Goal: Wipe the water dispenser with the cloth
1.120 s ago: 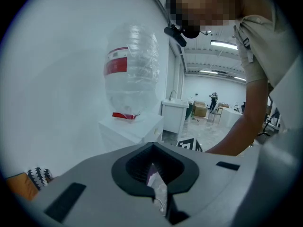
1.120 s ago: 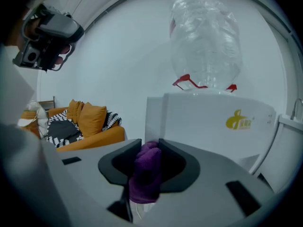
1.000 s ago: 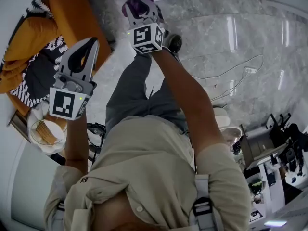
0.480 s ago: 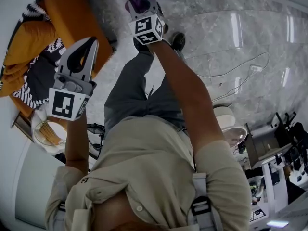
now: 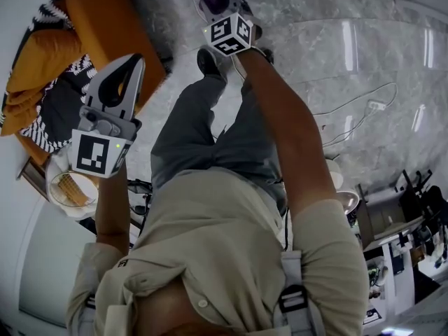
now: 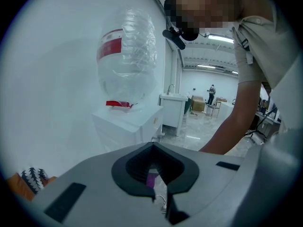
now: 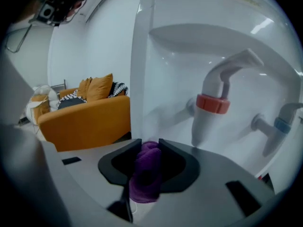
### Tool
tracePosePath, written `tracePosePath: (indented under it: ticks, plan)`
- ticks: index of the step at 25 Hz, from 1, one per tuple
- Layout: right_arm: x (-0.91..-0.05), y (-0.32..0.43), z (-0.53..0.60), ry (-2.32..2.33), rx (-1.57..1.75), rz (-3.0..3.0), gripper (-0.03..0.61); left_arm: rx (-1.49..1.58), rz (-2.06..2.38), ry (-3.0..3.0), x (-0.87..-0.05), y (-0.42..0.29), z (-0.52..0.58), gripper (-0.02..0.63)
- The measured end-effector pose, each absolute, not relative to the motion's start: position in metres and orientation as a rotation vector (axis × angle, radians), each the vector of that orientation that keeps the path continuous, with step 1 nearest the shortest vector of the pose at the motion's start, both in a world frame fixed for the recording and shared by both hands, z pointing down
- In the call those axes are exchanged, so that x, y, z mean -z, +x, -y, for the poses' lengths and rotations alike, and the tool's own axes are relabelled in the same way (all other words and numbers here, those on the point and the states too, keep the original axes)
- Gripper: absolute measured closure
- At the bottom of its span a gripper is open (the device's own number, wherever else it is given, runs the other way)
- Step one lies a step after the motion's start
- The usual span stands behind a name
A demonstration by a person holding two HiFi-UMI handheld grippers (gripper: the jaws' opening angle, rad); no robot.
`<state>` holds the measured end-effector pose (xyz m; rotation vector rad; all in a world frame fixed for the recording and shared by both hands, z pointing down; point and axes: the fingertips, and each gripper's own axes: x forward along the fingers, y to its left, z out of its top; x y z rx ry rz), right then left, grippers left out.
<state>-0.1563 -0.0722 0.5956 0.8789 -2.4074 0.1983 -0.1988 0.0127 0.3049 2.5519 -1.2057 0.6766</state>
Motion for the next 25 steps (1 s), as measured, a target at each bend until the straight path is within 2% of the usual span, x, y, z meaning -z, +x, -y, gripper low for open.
tracePosePath:
  ticks: [9, 15, 18, 25]
  plan:
    - [-0.608, -0.123, 0.109, 0.818, 0.183, 2.338, 0.462, -0.701, 1.204, 2.541, -0.321, -0.190, -0.011, 0.597]
    - [-0.600, -0.060, 0.136, 1.175, -0.042, 2.255, 0.463, -0.785, 1.127, 2.547, -0.330, -0.181, -0.021, 0.597]
    - [-0.596, -0.074, 0.133, 1.163, -0.070, 2.306, 0.463, -0.729, 1.149, 2.562, -0.325, -0.170, -0.011, 0.597]
    - [-0.590, -0.119, 0.114, 1.075, -0.166, 2.420, 0.457, -0.834, 1.079, 2.554, -0.335, -0.167, -0.018, 0.597]
